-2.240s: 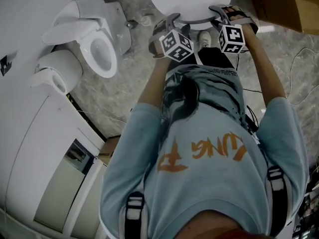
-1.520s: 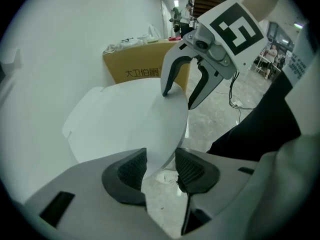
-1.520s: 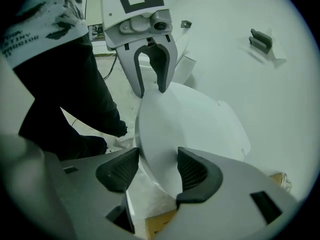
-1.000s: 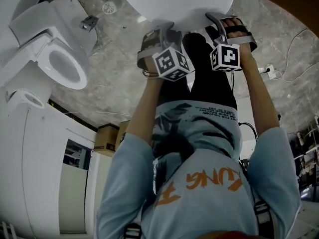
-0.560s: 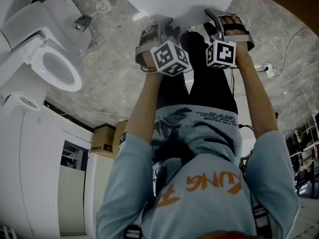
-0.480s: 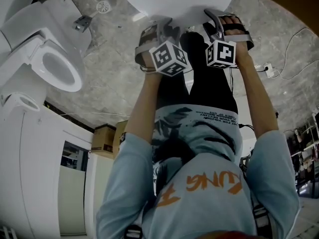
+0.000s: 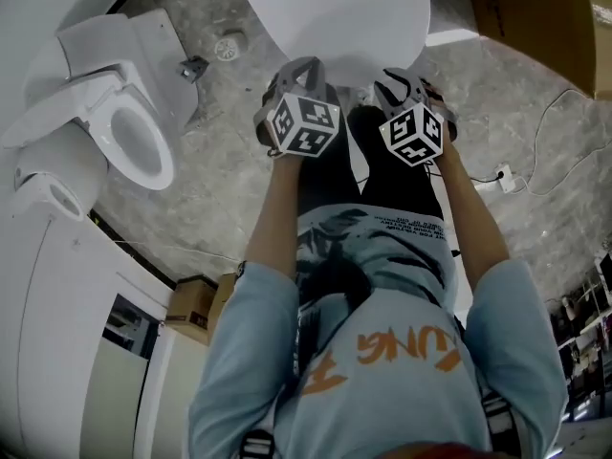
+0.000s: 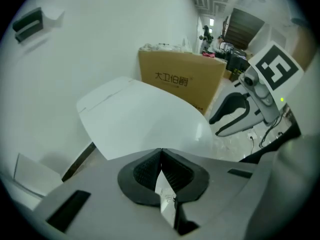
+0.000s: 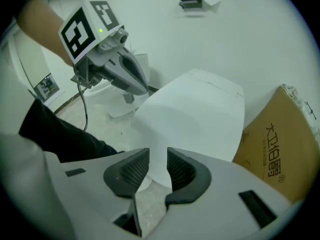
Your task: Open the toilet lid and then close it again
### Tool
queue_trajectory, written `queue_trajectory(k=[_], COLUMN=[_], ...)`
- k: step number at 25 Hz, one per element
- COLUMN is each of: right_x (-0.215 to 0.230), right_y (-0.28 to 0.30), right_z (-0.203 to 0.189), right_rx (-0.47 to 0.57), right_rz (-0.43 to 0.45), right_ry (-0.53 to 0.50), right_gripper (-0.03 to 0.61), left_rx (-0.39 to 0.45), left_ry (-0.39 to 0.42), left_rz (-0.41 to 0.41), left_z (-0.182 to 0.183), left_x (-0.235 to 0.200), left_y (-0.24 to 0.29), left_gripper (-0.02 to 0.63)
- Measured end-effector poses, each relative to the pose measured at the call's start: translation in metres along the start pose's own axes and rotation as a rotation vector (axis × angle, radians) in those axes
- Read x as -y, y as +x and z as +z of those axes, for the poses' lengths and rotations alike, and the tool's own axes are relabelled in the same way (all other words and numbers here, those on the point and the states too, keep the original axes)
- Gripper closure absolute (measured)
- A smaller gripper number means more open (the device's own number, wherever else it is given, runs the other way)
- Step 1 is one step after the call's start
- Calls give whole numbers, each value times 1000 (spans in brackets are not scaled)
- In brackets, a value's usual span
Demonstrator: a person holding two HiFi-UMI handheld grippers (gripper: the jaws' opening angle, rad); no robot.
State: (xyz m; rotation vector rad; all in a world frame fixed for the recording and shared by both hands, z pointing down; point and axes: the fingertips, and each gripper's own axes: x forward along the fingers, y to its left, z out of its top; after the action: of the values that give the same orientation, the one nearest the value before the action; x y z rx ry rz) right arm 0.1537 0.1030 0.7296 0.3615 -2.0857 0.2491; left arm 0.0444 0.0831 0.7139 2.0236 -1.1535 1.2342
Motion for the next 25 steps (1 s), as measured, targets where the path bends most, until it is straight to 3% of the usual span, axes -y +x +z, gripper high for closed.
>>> queue_trajectory(k=[4,7,18,21,25], right_x=[13,25,48,63,82], right_y=[-33,-64,-188,-234,-297], right_z=[53,96,243,297,346], right_rx=[113,209,568,711,837], right_rz=[-13,-21,-48,-39,-91], right_ry=[74,115,280,364,368], right_gripper=[518,565,565,565,565], left_rx=[118,200,555,653,746], left_ry=[-68,-176,-404,-435,-432], left_rz=[58,132,396,467,541], left_z=[37,54,138,165,190], left_x=[-22,-46,-97,-112,-121], left_y=[-53,-97,-267,-311,-361], left_gripper=[588,588,588,588,588])
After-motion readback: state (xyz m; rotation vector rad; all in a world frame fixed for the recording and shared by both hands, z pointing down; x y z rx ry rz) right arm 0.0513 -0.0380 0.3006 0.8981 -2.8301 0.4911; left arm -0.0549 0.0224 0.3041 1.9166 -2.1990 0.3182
